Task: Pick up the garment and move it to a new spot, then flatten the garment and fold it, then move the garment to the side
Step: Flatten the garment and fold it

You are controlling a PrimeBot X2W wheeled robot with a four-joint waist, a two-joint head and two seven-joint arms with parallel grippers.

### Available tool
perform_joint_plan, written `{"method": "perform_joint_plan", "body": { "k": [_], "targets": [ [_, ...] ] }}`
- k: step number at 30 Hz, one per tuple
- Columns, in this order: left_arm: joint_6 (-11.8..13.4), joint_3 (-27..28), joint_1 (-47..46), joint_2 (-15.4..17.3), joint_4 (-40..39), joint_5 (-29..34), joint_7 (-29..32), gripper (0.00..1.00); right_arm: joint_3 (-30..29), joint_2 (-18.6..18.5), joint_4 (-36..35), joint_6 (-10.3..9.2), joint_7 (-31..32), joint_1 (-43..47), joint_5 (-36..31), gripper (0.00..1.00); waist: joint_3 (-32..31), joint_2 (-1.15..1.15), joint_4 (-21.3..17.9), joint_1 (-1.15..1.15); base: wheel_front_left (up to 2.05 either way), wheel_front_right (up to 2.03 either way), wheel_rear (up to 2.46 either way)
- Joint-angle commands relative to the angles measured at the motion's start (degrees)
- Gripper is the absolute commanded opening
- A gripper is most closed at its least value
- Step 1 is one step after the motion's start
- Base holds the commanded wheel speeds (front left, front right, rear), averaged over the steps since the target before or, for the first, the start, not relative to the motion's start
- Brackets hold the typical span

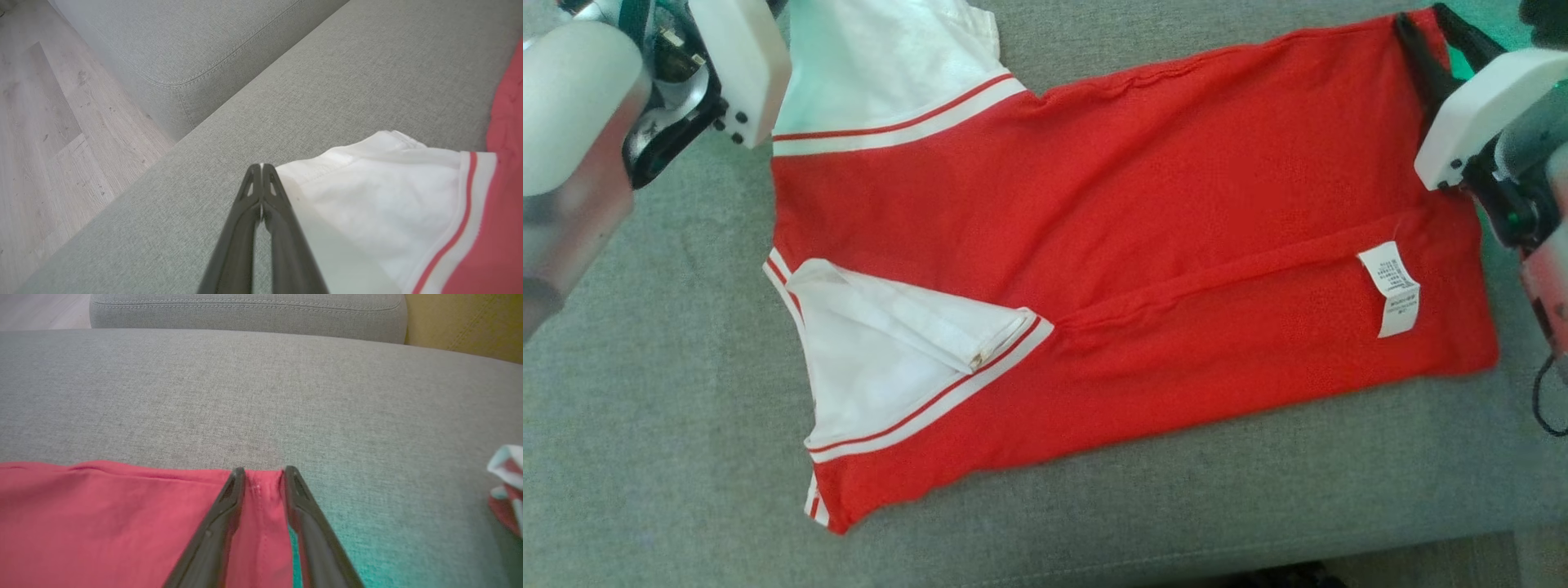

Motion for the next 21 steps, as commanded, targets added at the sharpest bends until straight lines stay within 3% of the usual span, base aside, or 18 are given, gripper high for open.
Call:
{"method": "perform_joint_plan", "body": {
  "k": [1, 5, 6, 8, 9, 21],
  "targets": [
    [0.1, 2.25, -3.95, 1.3, -0.91, -0.26, -0.36, 0.0, 0.85, -0.23, -0.39, 0.37, -0.69, -0.65, 0.32, 0.47, 0.12, 0.0, 0.17, 0.0, 0.0, 0.0, 0.0],
    [0.1, 2.23, -3.91, 1.25, -0.93, -0.34, -0.4, 0.0, 2.52, -0.58, 1.08, 0.37, -1.28, -1.95, 0.88, 0.31, 0.27, 0.0, 0.44, 0.0, 0.0, 0.0, 0.0],
    [0.1, 2.23, -3.86, 1.29, -0.96, -0.29, -0.39, 0.0, 2.89, -0.69, 1.34, 0.37, -1.49, -2.16, 1.09, 0.24, 0.28, 0.0, 0.48, 0.0, 0.0, 0.0, 0.0],
    [0.1, 2.22, -3.75, 1.38, -0.96, -0.23, -0.45, 0.0, 3.64, -0.93, 1.81, 0.37, -1.85, -2.48, 1.52, 0.02, 0.26, 0.0, 0.55, 0.0, 0.0, 0.0, 0.0],
    [0.1, 2.22, -3.7, 1.42, -0.95, -0.23, -0.55, 0.0, 4.03, -1.12, 1.9, 0.37, -2.25, -2.67, 1.63, 0.0, 0.25, 0.0, 0.58, 0.0, 0.0, 0.0, 0.0],
    [0.8, 3.8, -9.3, 0.23, 4.74, 5.24, -15.48, 0.0, 1.98, -3.06, 3.61, 0.37, -9.55, -6.92, 5.84, 0.0, -0.46, 0.0, 1.24, 0.0, 0.0, 0.0, 0.0]
  ]
}}
